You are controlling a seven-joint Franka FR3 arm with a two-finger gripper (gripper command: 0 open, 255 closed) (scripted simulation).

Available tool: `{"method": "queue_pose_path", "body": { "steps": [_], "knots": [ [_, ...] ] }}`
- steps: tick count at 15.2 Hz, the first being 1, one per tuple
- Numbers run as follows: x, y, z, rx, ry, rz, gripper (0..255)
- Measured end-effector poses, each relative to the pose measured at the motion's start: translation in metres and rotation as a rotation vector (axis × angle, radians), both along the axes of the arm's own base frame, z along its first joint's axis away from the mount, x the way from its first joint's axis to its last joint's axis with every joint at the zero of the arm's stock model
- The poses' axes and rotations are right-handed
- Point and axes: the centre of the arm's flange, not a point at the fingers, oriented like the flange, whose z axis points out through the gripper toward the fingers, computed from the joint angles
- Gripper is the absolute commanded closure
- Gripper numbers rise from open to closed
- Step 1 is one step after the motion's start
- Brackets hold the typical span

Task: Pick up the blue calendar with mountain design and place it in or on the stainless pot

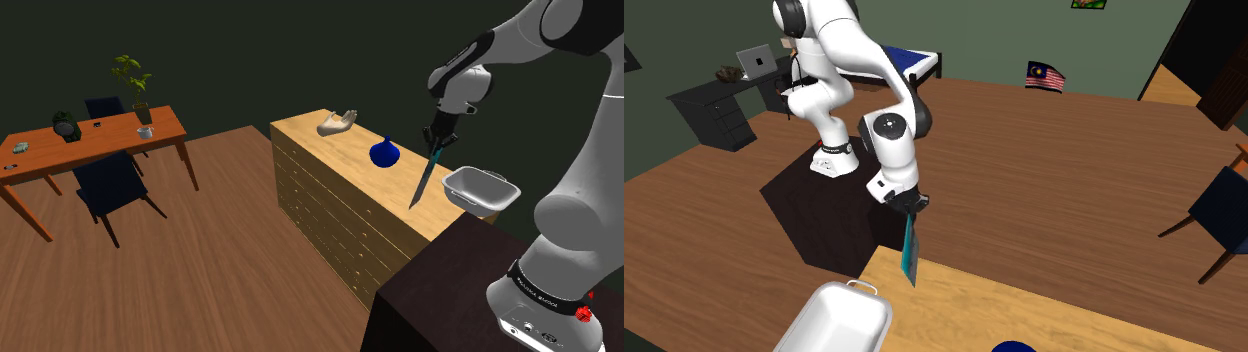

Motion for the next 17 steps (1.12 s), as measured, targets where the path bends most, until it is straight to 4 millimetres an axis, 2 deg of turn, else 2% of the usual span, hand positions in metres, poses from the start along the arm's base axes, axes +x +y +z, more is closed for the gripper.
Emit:
{"method": "queue_pose_path", "body": {
  "steps": [17],
  "knots": [
    [0.0, 0.0, 0.09, 0.0, 0.0, 0.0, 255]
  ]
}}
